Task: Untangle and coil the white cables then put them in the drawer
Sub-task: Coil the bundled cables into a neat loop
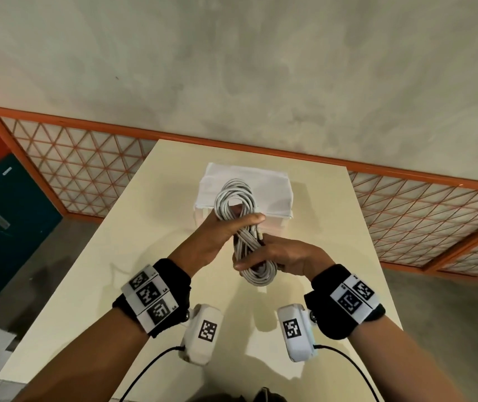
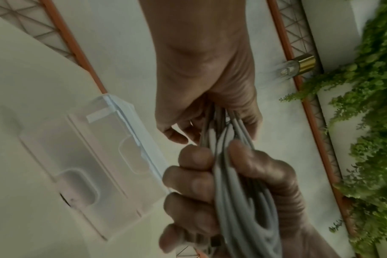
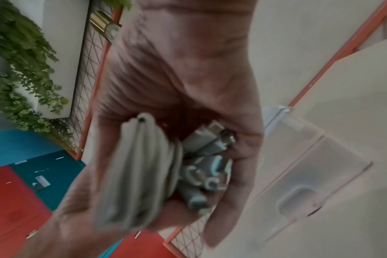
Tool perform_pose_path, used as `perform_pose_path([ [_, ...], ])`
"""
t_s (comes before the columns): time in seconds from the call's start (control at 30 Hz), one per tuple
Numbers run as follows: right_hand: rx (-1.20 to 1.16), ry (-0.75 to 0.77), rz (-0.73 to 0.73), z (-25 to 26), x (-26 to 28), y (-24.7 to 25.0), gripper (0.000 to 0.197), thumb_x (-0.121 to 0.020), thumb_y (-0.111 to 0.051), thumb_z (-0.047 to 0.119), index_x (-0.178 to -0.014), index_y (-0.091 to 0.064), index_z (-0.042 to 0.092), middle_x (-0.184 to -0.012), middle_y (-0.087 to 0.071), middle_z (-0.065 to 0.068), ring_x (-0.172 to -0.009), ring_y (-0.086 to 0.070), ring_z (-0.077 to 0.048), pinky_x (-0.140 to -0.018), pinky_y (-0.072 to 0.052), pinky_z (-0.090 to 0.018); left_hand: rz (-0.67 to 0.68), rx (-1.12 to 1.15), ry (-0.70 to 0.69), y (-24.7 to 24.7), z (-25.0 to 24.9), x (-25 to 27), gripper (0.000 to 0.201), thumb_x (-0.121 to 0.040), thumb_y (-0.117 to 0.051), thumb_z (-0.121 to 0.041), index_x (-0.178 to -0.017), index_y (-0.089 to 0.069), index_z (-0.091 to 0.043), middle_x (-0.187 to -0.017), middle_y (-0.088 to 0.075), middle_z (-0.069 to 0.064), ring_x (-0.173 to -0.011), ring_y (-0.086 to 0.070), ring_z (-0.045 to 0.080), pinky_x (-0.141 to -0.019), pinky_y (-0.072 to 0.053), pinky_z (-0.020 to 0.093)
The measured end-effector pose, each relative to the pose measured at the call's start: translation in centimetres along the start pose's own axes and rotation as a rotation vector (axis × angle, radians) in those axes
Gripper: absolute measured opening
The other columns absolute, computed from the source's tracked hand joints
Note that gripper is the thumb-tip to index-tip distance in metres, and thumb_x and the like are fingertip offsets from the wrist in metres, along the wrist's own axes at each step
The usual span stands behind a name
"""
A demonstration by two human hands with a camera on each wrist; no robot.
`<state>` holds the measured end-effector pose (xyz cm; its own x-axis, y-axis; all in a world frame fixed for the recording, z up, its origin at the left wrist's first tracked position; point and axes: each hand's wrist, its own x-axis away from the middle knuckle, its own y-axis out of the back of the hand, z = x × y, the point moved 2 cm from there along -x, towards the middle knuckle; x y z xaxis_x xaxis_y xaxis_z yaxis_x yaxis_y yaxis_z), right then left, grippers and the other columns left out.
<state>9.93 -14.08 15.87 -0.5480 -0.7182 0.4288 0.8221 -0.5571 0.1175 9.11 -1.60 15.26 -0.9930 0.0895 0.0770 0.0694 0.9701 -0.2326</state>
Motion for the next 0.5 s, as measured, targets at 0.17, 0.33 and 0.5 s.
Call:
perform_pose_path([
  [0.17,-0.056,-0.012,-0.030,0.1,-0.4,-0.9,0.015,-0.081,-0.064,0.002,-0.069,-0.062,0.011,-0.071,-0.068,-0.006,-0.067,-0.066,-0.022,-0.074,-0.054,-0.034,-0.045,-0.015,-0.018,0.4,0.0,-0.4,0.044,-0.068,-0.077,-0.019,-0.098,-0.065,0.009,-0.104,-0.065,0.032,-0.094,-0.067,0.031,-0.086,-0.053,0.038],
  [0.33,0.119,-0.009,-0.304,0.1,-0.8,-1.3,0.031,-0.078,-0.074,0.018,-0.065,-0.046,0.015,-0.047,-0.051,0.000,-0.038,-0.045,-0.012,-0.042,-0.042,-0.021,-0.106,0.014,-0.002,0.6,-0.2,-0.4,0.008,-0.069,-0.073,-0.017,-0.072,-0.067,-0.012,-0.070,-0.065,0.003,-0.069,-0.062,0.012,-0.065,-0.048,0.022],
  [0.5,0.168,-0.009,-0.290,0.0,-0.9,-1.2,0.027,-0.079,-0.073,0.018,-0.064,-0.051,0.013,-0.049,-0.060,-0.001,-0.041,-0.053,-0.016,-0.047,-0.046,-0.021,-0.152,0.015,-0.011,0.6,0.1,-0.4,0.005,-0.066,-0.075,-0.018,-0.066,-0.070,-0.018,-0.070,-0.067,0.003,-0.073,-0.063,0.017,-0.072,-0.049,0.029],
])
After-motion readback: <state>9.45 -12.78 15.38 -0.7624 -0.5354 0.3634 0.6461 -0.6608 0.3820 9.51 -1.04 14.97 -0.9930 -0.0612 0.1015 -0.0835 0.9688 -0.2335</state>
